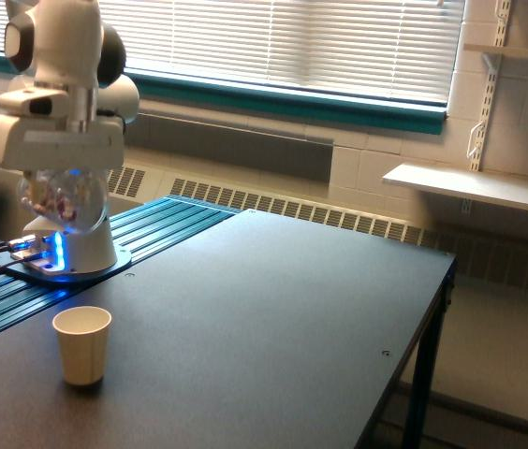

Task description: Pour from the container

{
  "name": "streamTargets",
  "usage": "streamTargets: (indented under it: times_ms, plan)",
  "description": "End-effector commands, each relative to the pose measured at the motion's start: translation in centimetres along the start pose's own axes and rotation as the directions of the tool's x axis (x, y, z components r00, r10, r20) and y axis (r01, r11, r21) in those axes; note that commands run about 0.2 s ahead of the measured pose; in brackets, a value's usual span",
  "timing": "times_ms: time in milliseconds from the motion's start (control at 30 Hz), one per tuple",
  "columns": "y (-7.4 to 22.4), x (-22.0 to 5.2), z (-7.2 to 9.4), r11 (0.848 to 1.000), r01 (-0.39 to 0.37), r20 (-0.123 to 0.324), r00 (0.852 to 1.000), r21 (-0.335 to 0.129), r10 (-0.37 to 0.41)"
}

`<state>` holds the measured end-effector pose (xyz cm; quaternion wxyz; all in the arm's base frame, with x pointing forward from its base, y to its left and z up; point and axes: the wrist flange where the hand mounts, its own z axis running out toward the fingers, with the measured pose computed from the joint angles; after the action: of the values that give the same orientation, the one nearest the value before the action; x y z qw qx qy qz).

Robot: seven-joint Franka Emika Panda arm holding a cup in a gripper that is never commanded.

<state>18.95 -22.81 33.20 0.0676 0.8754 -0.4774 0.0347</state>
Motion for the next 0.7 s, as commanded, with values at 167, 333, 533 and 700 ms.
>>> streamTargets:
  times_ms: [167, 333, 533, 700]
  plan:
    - [-0.3, -0.5, 4.1, 0.997, -0.063, 0.063, 0.996, -0.036, 0.065]
    - [-0.6, 0.6, 4.7, 0.997, -0.074, 0.075, 0.994, -0.031, 0.076]
    - [-1.3, 2.0, 5.0, 0.997, -0.075, 0.067, 0.995, -0.032, 0.077]
    - [-1.7, 3.3, 5.2, 0.997, -0.071, 0.067, 0.995, -0.030, 0.073]
